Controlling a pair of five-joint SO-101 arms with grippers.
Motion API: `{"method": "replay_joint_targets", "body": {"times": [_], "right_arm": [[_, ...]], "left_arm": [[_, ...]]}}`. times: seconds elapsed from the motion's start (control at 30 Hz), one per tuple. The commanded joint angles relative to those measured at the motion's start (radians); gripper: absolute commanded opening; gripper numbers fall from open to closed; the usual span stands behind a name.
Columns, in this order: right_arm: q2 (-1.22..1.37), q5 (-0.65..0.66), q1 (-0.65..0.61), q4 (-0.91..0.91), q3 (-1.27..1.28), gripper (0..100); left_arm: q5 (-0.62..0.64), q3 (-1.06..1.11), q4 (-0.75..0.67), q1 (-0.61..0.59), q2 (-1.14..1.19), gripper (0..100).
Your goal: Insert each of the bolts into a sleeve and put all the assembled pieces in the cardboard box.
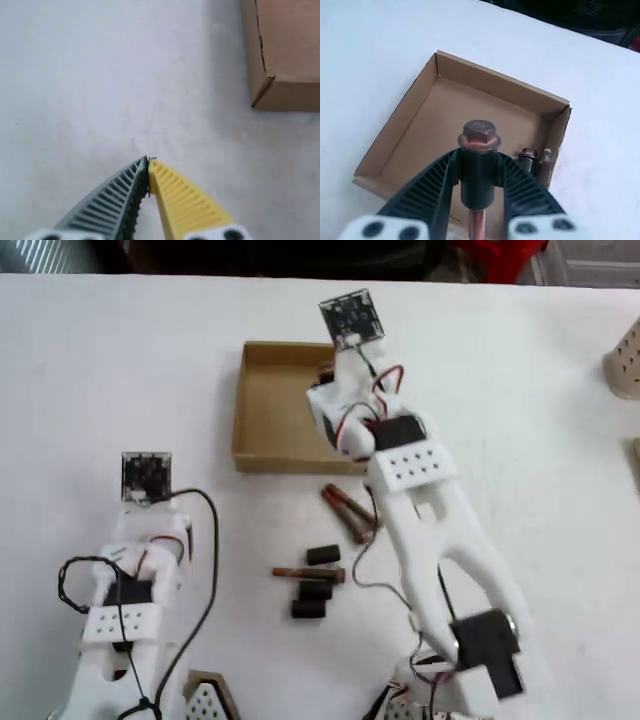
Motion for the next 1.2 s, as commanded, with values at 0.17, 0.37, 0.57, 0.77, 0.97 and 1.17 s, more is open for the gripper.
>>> {"method": "replay_joint_targets", "body": {"times": [0.17, 0.37, 0.57, 0.77, 0.97, 1.17], "right_arm": [[0.277, 0.012, 0.079, -0.002, -0.226, 2.1], [0.432, 0.012, 0.079, -0.001, -0.295, 2.1], [0.527, 0.012, 0.081, -0.001, -0.368, 2.2], [0.584, 0.012, 0.079, 0.004, -0.408, 3.3], [0.585, 0.012, 0.081, 0.050, -0.407, 24.1], [0.562, 0.012, 0.079, 0.128, -0.425, 24.0]], "left_arm": [[-0.014, -0.006, 0.003, 0.015, -0.007, 2], [-0.014, -0.008, 0.002, 0.016, -0.007, 2], [-0.014, -0.008, 0.002, 0.016, -0.007, 2], [-0.014, -0.008, 0.002, 0.016, -0.007, 2], [-0.014, -0.008, 0.002, 0.015, -0.007, 2], [-0.014, -0.009, 0.002, 0.013, -0.007, 2]]}}
